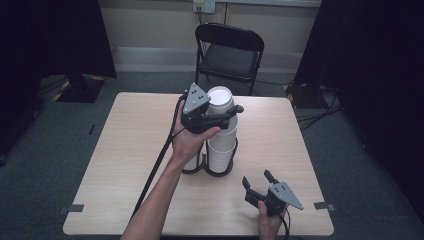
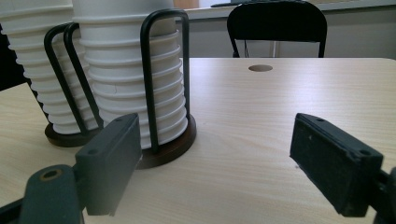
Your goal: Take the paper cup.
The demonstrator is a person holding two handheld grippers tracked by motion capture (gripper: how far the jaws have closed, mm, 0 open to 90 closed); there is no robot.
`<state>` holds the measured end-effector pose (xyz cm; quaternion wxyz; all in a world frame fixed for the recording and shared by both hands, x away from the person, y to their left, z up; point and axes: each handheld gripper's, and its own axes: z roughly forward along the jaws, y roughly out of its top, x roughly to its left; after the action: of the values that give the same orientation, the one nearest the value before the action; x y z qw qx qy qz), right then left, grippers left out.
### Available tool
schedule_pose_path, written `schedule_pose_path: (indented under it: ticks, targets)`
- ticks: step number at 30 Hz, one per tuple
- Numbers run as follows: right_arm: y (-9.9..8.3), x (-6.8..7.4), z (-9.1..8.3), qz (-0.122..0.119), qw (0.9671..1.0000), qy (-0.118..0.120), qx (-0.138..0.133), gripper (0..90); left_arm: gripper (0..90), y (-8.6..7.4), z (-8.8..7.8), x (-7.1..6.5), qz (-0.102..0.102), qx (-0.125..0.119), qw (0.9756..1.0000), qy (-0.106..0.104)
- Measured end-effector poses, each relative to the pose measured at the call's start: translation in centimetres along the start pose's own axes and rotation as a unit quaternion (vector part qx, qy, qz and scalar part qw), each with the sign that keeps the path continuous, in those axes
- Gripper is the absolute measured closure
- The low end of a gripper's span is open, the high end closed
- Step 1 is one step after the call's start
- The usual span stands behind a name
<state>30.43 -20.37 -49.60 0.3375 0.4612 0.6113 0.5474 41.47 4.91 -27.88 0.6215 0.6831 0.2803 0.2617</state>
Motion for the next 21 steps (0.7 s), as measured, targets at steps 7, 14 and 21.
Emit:
schedule_pose_path:
  ticks: [7,14,21]
  targets:
    - [0.0,0.0,0.0,0.0,1.0,0.0,0.0,16.0,21.7,0.5,-1.0,0.1,-0.008,-0.021,0.9997,0.0]
    - [0.0,0.0,0.0,0.0,1.0,0.001,0.002,16.0,21.6,0.6,-1.8,-0.1,-0.029,-0.031,0.9989,-0.021]
    - [0.0,0.0,0.0,-0.001,1.0,-0.001,0.001,16.0,21.6,0.9,-3.2,-0.9,-0.009,-0.027,0.9995,-0.009]
